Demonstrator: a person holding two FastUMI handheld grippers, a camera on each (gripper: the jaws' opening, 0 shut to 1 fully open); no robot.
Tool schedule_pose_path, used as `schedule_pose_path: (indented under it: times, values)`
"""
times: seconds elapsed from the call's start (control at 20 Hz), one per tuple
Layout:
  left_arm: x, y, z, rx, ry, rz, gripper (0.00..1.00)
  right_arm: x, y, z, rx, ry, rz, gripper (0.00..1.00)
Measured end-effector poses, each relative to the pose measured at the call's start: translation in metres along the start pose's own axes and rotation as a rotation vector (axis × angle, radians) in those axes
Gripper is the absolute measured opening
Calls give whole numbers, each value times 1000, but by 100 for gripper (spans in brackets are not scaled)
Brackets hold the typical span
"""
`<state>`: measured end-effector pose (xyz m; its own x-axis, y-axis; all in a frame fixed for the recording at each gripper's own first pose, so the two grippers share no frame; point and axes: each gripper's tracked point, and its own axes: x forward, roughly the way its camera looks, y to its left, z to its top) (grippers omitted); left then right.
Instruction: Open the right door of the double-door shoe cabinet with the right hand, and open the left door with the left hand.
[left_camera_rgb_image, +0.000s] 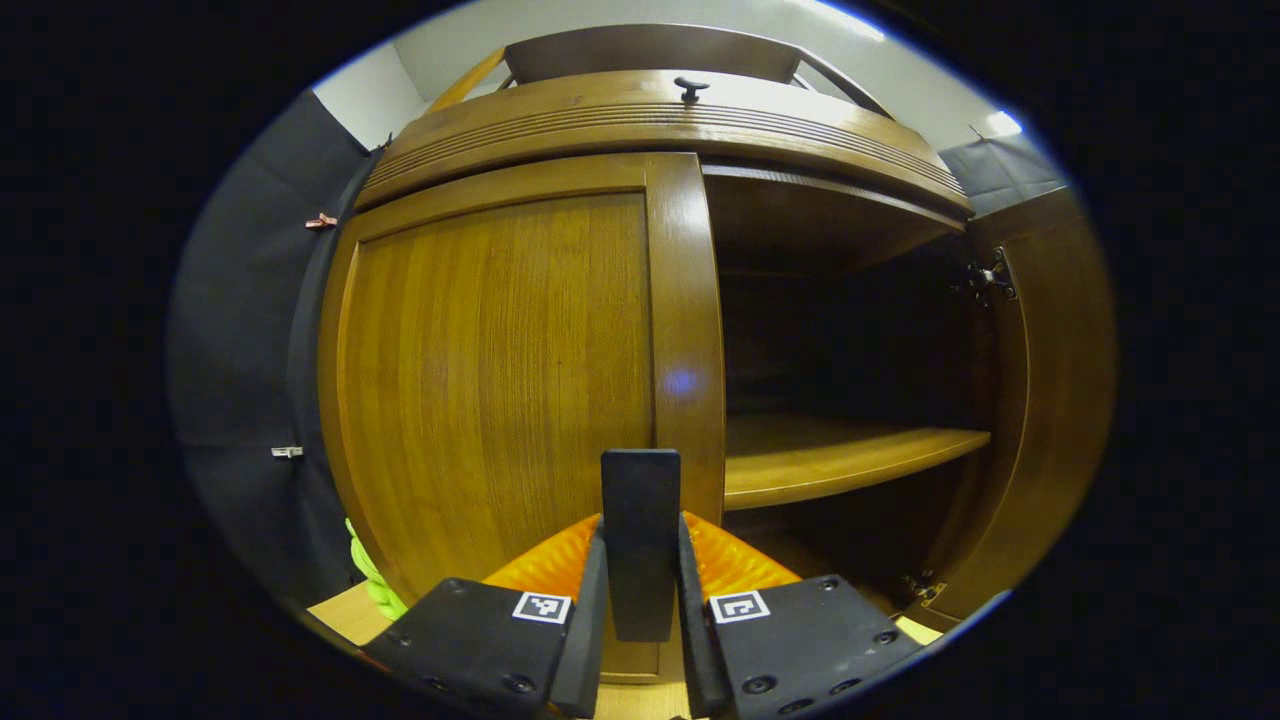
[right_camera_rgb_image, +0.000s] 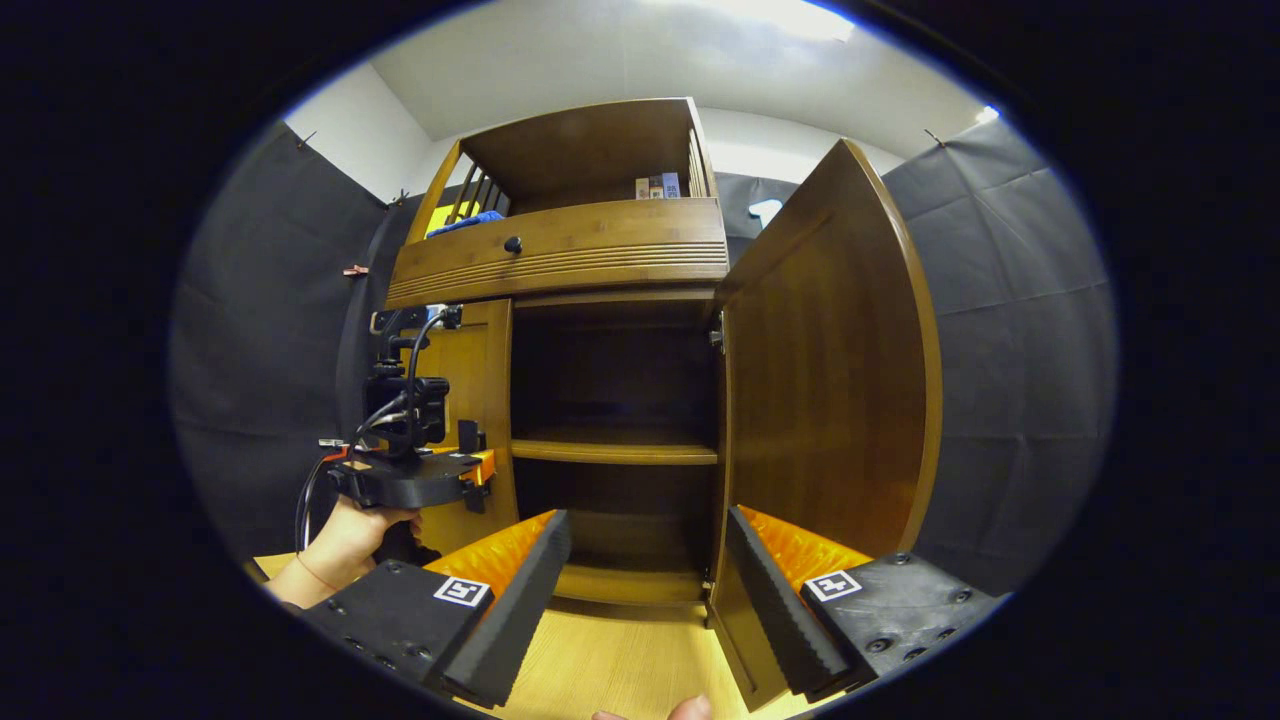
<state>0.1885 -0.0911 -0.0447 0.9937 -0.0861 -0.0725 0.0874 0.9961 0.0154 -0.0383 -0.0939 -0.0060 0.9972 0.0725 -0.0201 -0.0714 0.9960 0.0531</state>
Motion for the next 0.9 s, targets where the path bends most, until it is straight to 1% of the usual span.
schedule_pose_path:
  times: [0.25,0.35,0.45,0.65,0.75,0.8,0.85,0.9]
  values:
    - [-6,1,0,17,6,-29,32,3,-6,5,17,-5,-26,98]
    - [-19,3,-1,28,10,-32,30,3,-6,6,14,-9,-33,100]
    - [-34,7,0,28,1,-34,29,3,-7,6,4,-9,-38,98]
    - [-62,16,2,16,-2,-46,29,4,-11,10,0,-18,-57,98]
    - [-75,23,2,22,1,-48,29,2,-13,12,3,-24,-63,100]
    - [-82,25,1,17,3,-49,28,0,-13,13,6,-30,-67,98]
    - [-89,28,1,14,-1,-49,27,0,-13,14,5,-33,-71,98]
    - [-96,32,0,15,-1,-47,28,-1,-14,14,3,-36,-73,100]
